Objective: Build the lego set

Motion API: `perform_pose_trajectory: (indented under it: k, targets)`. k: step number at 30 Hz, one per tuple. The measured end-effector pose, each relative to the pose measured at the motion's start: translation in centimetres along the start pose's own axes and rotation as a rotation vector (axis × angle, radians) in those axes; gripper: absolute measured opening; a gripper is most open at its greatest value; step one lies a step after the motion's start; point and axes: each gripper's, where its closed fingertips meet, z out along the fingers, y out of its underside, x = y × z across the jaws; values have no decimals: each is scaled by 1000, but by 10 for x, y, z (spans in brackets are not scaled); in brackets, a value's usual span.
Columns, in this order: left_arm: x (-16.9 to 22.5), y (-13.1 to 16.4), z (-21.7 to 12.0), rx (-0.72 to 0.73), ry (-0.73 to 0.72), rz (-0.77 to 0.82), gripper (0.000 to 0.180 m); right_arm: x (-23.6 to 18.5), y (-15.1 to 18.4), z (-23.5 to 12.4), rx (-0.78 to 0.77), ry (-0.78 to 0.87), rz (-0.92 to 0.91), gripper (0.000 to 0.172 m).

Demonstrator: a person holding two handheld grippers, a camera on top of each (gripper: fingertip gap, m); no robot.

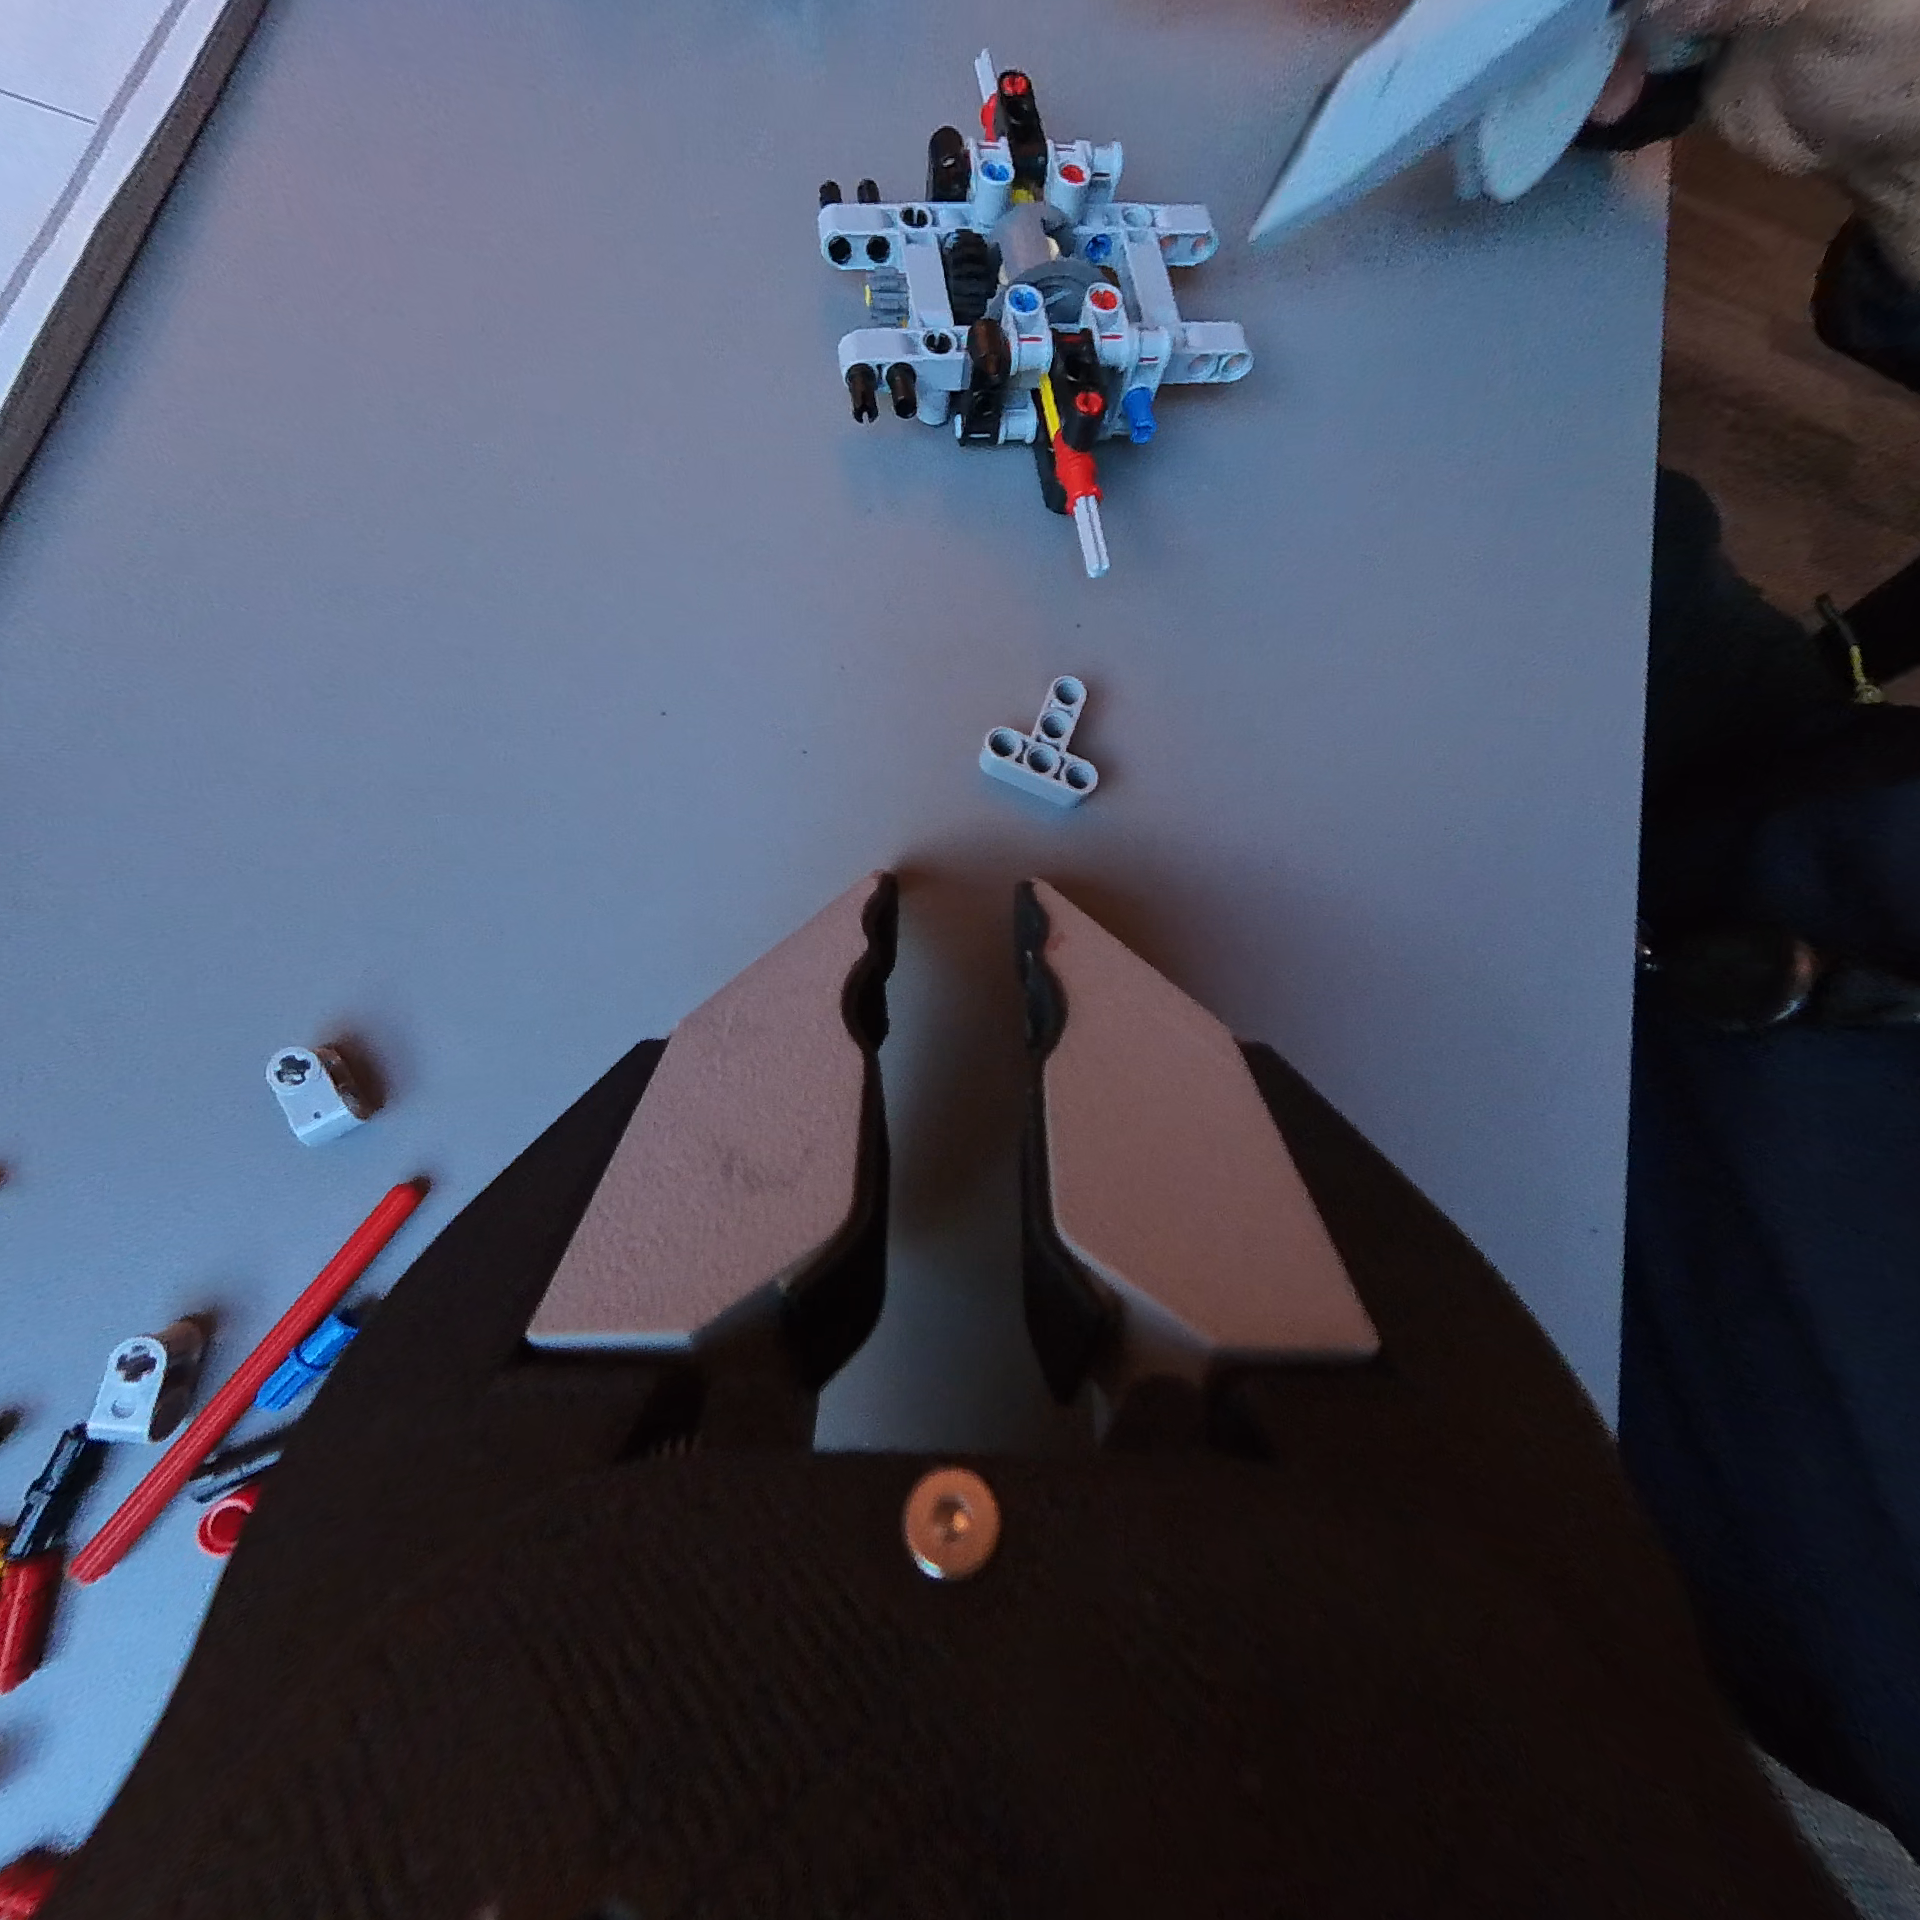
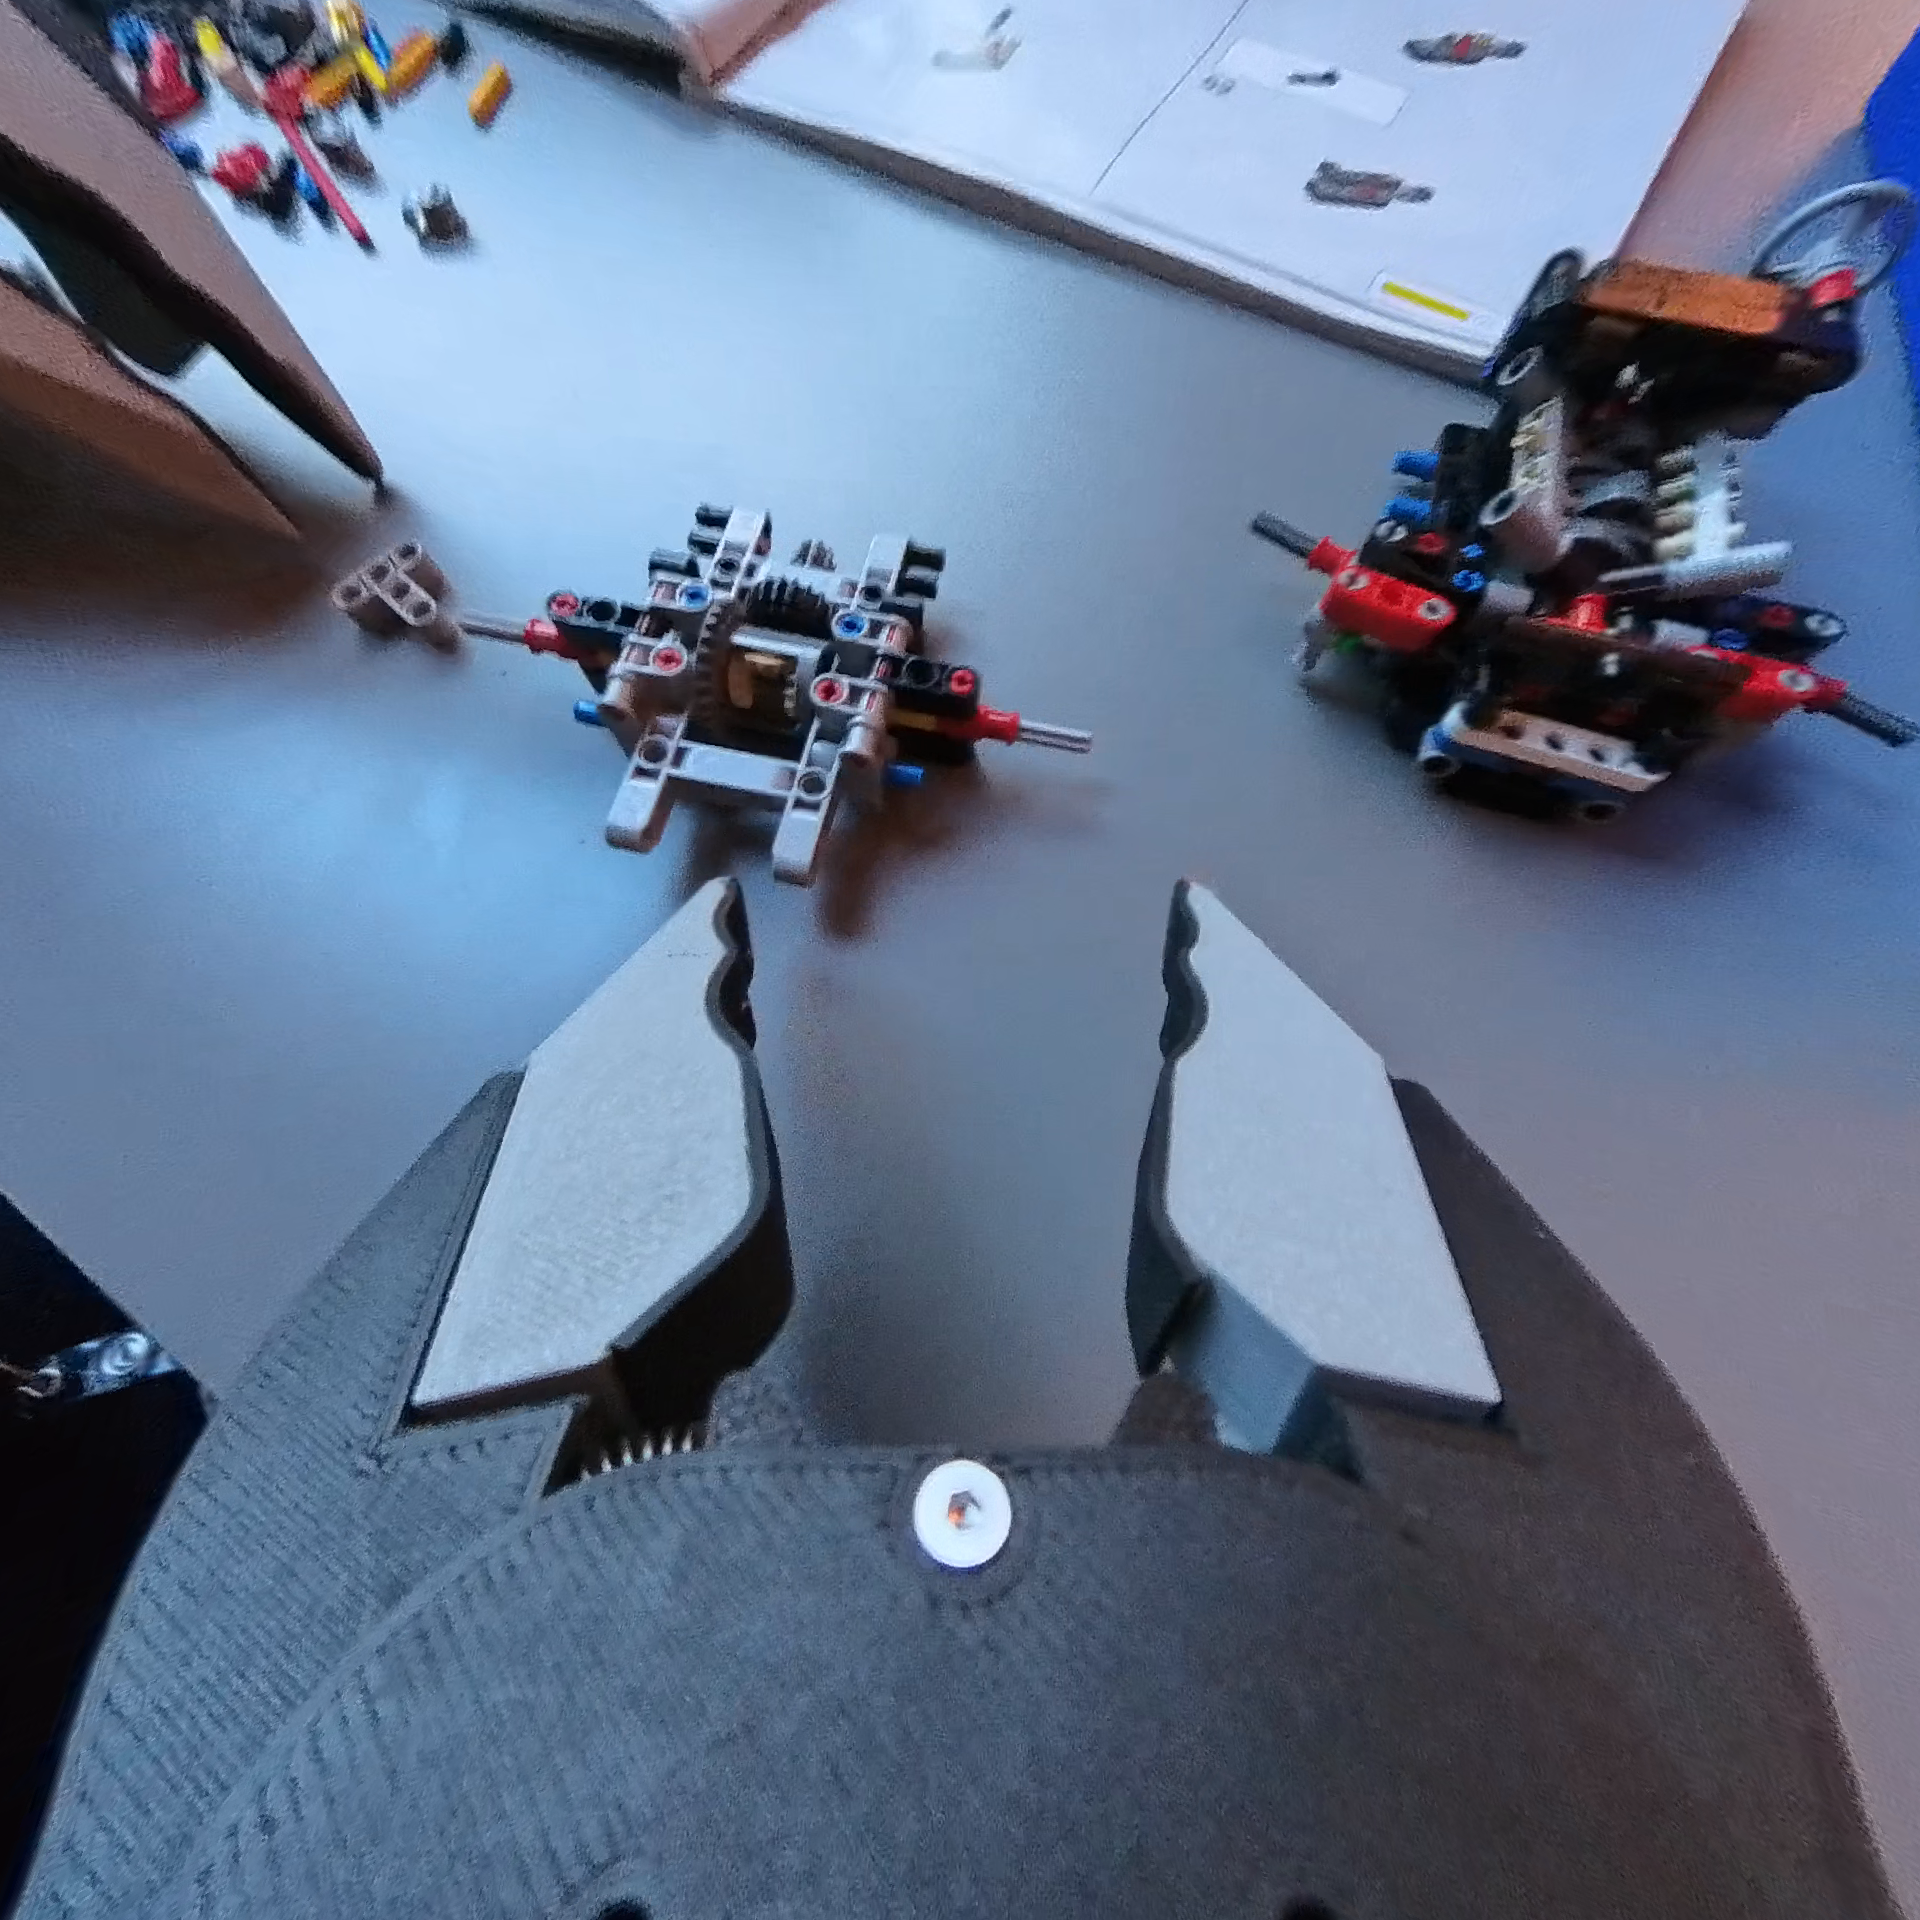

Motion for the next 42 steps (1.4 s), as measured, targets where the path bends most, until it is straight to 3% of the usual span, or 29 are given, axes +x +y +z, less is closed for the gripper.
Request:
perform_pose_trajectory:
  k: [7, 9, 17, 27, 35, 42]
  targets:
    - [1, 0, 0, -10, -18, 25, 21, 30, -5, 14, -53, 101, -69, 74]
    - [-1, 1, 0, -8, -20, 22, 21, 33, -8, 18, -61, 60, -51, 74]
    - [-3, 1, -1, -8, -29, 19, 21, 11, -5, 13, -32, -89, -24, 48]
    - [-7, 0, -1, -4, -55, 21, 21, 9, -14, 10, 35, -87, -87, 36]
    - [-12, -1, 0, 5, -84, 28, 20, -4, -21, 6, 93, -113, -173, 35]
    - [-14, -2, -2, 8, -98, 32, 21, -28, -23, 7, 111, -157, -281, 46]
